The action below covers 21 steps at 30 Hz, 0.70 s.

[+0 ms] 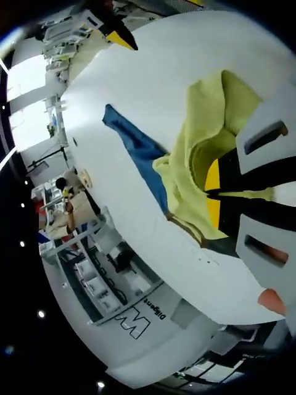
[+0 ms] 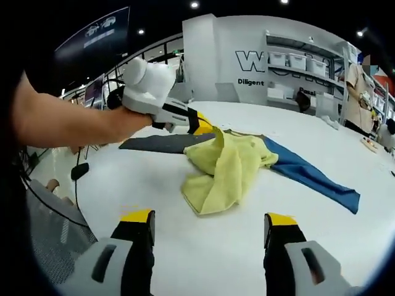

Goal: Fold the garment on the visible template until the final outline fits inside the template.

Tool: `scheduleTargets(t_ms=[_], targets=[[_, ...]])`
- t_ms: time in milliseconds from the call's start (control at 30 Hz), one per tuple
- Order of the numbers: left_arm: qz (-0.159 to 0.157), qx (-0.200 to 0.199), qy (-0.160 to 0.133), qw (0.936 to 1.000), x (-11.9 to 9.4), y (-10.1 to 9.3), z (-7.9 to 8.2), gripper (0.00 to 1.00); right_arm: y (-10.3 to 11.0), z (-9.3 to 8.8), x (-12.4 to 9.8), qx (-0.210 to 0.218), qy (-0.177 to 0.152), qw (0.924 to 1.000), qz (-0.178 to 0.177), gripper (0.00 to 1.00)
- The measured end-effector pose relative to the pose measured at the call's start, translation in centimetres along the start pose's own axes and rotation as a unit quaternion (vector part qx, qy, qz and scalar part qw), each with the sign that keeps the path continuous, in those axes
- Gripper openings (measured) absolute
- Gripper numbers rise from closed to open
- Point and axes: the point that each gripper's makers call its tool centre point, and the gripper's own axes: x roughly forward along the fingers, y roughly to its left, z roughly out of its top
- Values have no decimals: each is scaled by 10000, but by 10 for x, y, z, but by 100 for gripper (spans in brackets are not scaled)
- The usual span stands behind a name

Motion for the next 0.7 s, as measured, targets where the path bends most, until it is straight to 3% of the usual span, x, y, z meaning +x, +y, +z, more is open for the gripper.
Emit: scheduleTargets(t_ms=[133,267,400,700], targets=[[104,-71,-43,9999,-12,9,-1,0,4,1,0,-202,-20,9998,34,60],[226,-173,-101,9995,-26,17,-2,0,7,0,1,-187,106,9997,127,36],[309,-235,-160,9991,-38,21,-4,0,8,2,1,-365,161,9991,133,39],[589,-421,-309,9969,-73,38,-10,0,9,16,7,-541,45,9983,215,31]])
